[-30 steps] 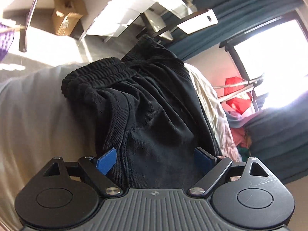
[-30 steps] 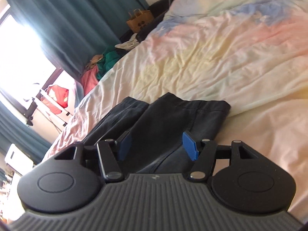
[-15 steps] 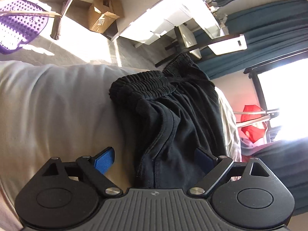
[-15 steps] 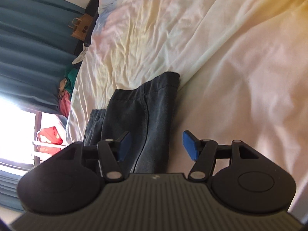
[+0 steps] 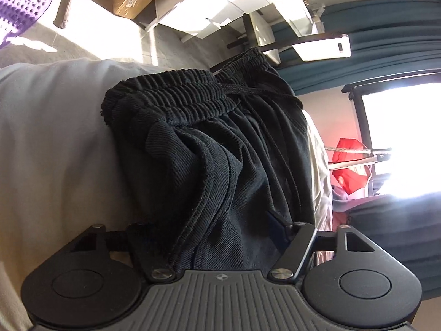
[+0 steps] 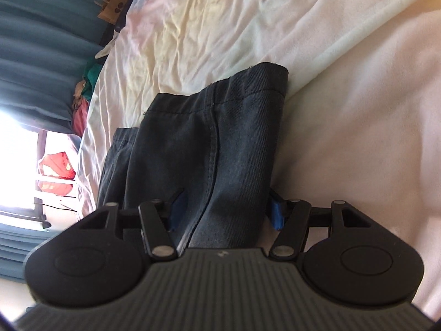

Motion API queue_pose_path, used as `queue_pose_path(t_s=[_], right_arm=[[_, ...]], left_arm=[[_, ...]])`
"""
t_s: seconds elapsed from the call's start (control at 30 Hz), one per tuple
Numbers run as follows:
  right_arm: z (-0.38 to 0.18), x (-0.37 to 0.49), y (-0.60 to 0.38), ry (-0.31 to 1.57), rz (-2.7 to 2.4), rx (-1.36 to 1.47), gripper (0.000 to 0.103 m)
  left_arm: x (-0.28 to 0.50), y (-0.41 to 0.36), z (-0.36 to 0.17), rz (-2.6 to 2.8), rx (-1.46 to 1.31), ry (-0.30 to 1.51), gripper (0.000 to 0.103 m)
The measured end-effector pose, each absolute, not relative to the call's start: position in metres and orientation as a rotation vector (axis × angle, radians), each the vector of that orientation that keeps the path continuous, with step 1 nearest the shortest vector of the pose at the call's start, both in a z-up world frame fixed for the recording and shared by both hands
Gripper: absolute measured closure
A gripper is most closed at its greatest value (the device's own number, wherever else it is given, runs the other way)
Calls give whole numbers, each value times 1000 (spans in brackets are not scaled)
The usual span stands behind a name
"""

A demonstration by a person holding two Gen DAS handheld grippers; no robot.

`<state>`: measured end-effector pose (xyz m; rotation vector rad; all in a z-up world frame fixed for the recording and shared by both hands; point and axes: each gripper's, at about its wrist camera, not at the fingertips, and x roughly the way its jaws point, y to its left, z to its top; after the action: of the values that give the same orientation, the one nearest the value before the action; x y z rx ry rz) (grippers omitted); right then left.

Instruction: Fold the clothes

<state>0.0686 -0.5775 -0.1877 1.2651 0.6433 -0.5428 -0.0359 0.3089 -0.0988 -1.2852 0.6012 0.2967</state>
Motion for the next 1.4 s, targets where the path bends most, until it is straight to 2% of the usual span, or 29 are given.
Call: queue_pose_path(t_s=[0.1, 0.17, 0.33, 0.43, 0.57, 0.63, 0.73, 0.8, 0.9, 1.23, 1.4], right_arm=[[-185, 70, -571, 640, -531, 1257, 41], [-184, 73, -568, 638, -521, 1251, 41], [-179, 75, -557, 632, -517, 1232, 41], [-175, 78, -544, 641, -505, 1192, 41], [-171, 80, -522, 637, -499, 1137, 41], [-171, 80, -512, 629, -507, 1118, 41], [-169, 82, -497, 625, -506, 1066, 41], [-166, 86, -492, 637, -504, 1019, 41], [-164, 88, -491, 637, -510, 1007, 41], [-170, 79, -499, 615, -527, 1077, 42], [-174, 72, -508, 586, -553, 1150, 42]], left_arm=[[-47, 305, -94, 185, -1341, 498, 39], [-49, 299, -91, 184, -1315, 501, 39], [-45, 290, -103, 274, -1296, 656, 39], [-46, 281, -111, 290, -1291, 735, 47], [-47, 271, -108, 273, -1290, 724, 39], [-46, 270, -110, 265, -1320, 705, 39], [-48, 273, -110, 283, -1325, 648, 52], [-51, 275, -106, 305, -1291, 610, 81], [-60, 276, -102, 324, -1265, 586, 92], [-75, 282, -77, 290, -1250, 420, 96], [-63, 291, -77, 328, -1245, 449, 96]])
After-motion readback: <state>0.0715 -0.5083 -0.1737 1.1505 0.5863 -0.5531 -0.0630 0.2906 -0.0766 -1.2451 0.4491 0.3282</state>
